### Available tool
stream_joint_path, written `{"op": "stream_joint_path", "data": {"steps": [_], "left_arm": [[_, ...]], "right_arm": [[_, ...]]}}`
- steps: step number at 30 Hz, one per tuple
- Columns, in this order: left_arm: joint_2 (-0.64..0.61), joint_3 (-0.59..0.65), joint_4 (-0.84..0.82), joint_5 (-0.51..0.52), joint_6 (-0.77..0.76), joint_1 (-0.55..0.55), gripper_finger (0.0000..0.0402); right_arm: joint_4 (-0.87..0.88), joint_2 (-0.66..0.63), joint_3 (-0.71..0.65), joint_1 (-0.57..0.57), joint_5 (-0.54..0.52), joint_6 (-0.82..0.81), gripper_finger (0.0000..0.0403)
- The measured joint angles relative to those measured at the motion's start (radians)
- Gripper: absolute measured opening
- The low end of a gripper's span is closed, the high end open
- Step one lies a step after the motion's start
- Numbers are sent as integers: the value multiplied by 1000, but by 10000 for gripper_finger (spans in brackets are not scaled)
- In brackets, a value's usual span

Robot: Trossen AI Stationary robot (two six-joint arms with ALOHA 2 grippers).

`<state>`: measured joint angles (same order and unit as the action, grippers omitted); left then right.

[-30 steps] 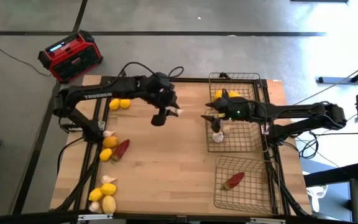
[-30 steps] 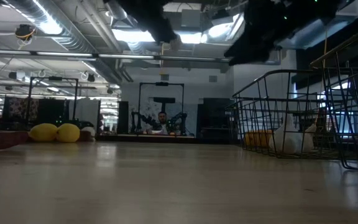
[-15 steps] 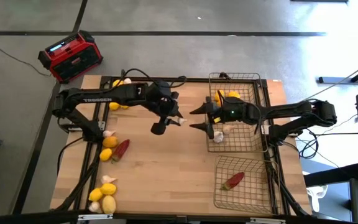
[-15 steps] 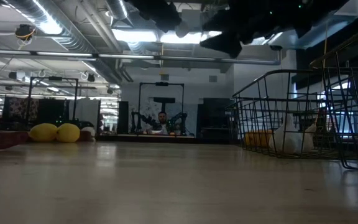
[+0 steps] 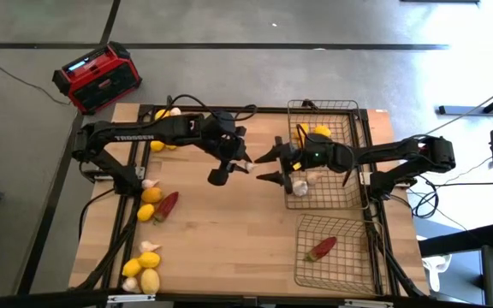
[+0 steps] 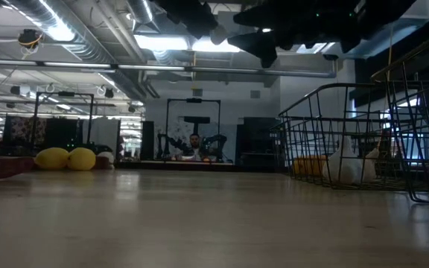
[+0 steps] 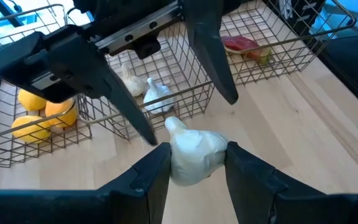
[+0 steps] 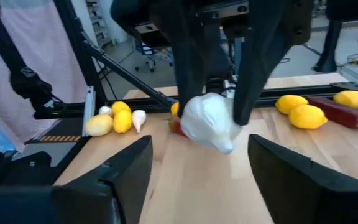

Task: Sort produce into baskets
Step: Put the white garlic into the middle wire basket

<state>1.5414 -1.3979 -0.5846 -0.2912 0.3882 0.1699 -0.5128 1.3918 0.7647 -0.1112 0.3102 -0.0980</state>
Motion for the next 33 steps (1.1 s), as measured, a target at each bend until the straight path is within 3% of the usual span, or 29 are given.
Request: {"op": "stream_joint_path", "data": {"steps": [9,21,30,33], "left_arm": [[0,0,11,-4,-5,0,139],[0,0,27,-6,-11,0,139],[0,0,25,-3,-20,-1,139],[0,0,22,-2,-45,-1,139]], "right_arm": [[-10,0,0,0,31,-1,163],[-10,0,0,-1,21,1,99],[-8,0,0,-1,-12,19,11],[-7,0,0,-1,-14,21,10]]}}
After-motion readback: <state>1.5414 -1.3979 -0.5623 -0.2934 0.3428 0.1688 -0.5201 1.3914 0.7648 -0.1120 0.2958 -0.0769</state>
